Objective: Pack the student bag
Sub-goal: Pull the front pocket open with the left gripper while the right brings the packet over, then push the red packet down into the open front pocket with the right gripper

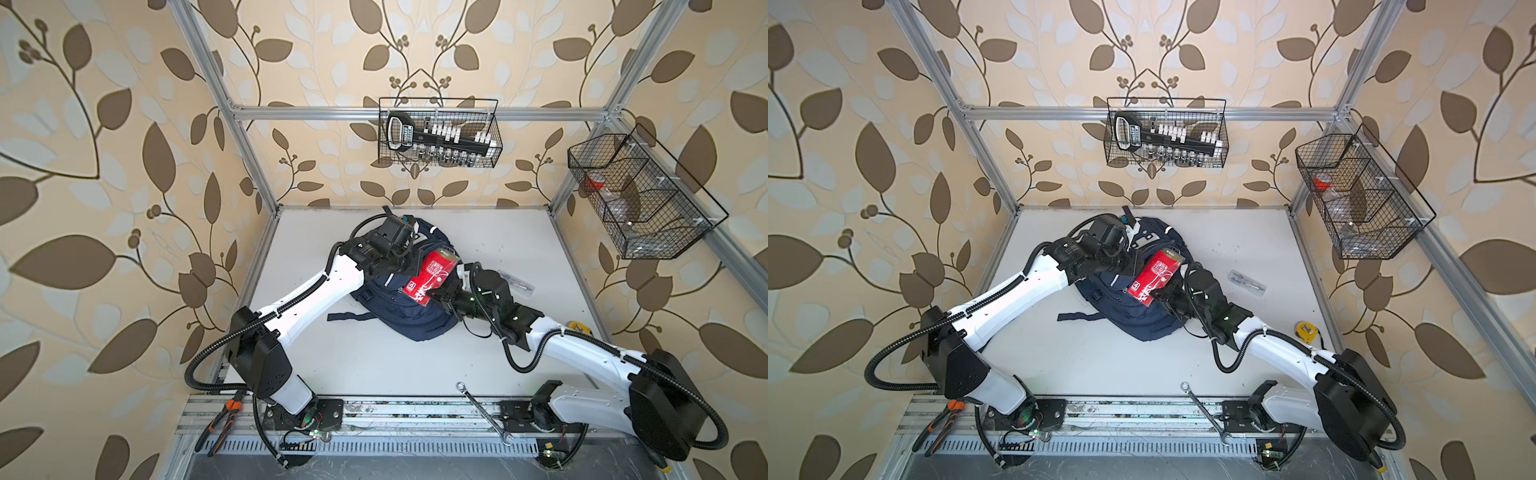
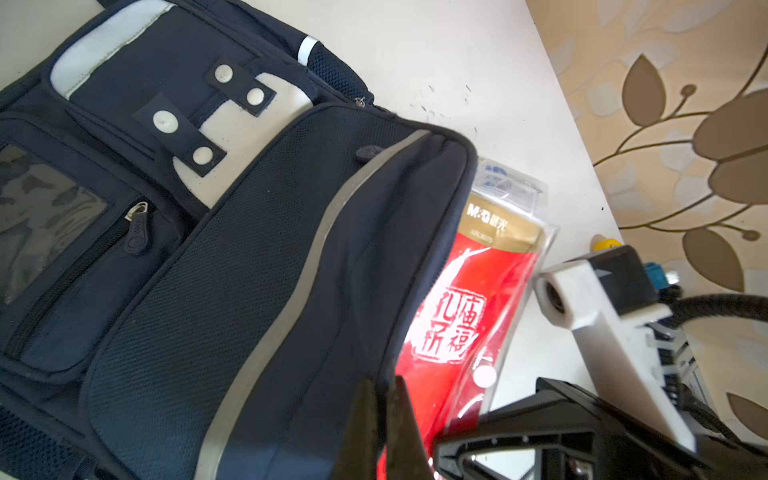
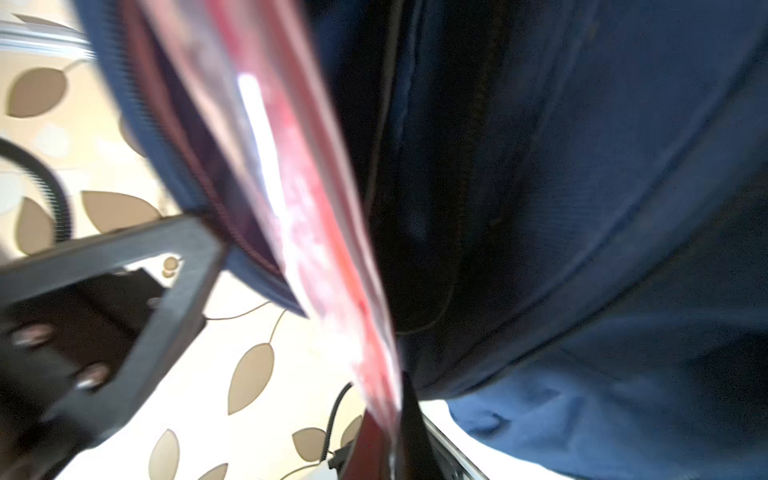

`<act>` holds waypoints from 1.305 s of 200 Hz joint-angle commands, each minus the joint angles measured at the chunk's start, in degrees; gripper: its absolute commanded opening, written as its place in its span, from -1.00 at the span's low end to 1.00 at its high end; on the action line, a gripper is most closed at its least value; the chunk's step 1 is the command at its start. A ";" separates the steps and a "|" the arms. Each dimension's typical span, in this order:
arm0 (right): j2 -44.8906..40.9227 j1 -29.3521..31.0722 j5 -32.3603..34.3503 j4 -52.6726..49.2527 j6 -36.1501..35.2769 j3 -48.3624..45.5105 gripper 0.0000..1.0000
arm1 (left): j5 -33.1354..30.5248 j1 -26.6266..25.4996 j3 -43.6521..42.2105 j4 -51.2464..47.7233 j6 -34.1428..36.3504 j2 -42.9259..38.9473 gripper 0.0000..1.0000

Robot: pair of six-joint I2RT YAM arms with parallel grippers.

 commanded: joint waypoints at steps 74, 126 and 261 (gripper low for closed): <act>6.23 -1.12 5.07 7.20 2.99 4.84 -1.00 | 11.71 0.73 -0.01 7.65 -5.49 -5.77 -1.00; 18.15 2.43 1.99 11.25 2.76 12.92 -1.00 | 13.39 0.92 0.85 8.69 -6.74 -4.31 -1.00; 19.82 3.25 -11.23 7.52 -3.45 9.18 -1.00 | 21.53 7.39 -0.07 13.09 -6.37 -4.48 -1.00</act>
